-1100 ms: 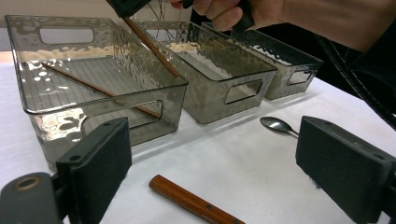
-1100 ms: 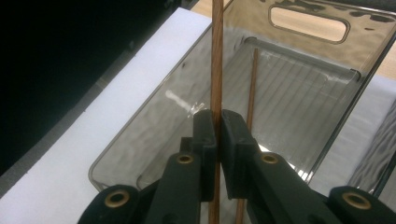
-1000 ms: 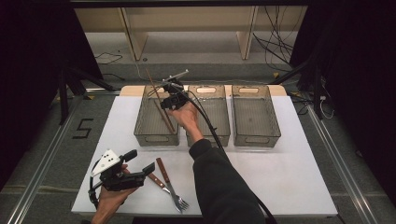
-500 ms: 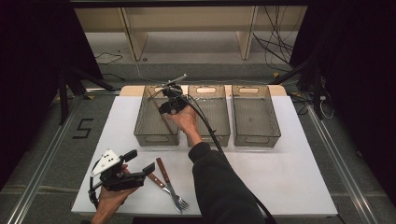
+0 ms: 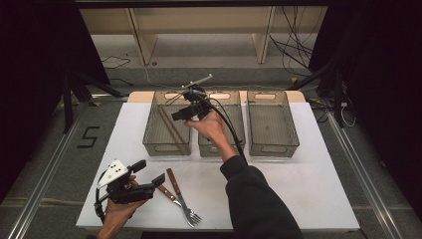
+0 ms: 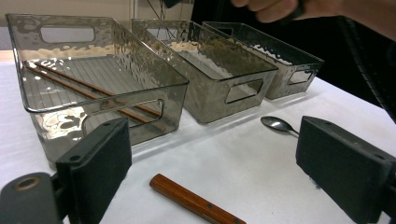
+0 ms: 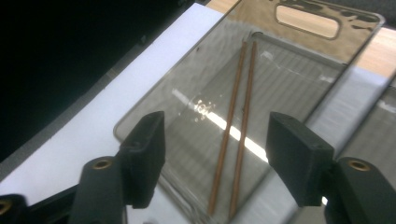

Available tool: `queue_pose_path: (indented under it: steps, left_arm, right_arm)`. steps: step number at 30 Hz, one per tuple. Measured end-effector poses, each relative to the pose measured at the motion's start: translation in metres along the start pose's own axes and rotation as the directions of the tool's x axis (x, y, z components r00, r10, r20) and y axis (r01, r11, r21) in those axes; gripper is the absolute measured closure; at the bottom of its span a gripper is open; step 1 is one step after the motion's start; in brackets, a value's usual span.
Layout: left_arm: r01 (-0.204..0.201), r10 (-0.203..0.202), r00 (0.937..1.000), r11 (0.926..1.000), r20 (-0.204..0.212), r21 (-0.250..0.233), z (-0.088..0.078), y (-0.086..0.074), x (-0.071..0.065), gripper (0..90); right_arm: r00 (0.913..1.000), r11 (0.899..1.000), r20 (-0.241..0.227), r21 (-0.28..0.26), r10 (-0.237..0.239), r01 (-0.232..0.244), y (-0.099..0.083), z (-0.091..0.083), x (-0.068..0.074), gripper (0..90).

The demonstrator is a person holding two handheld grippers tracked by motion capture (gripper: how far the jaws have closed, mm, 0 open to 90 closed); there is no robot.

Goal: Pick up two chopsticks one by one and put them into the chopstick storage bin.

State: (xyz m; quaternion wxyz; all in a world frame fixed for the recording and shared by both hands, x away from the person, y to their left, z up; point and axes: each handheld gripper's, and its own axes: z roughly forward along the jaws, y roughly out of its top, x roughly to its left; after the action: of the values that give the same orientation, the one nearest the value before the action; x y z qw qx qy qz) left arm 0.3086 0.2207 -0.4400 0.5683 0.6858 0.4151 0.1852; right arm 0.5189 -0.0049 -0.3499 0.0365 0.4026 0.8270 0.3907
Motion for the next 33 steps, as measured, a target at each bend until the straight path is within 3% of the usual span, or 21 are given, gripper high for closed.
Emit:
queue_pose_path:
  steps: [12,33]
  left_arm:
    - [0.000,0.000,1.0000,1.0000,-0.005,0.004,0.001,0.000,-0.001,9.9]
    - [0.001,-0.001,0.9999,1.0000,-0.010,0.005,0.000,0.000,0.001,9.9]
  right_arm:
    - [0.9983,0.998,-0.028,-0.027,-0.051,0.051,-0.034,-0.053,0.000,31.7]
    - [0.9939,0.995,-0.053,-0.044,-0.097,0.095,-0.081,-0.093,0.009,30.2]
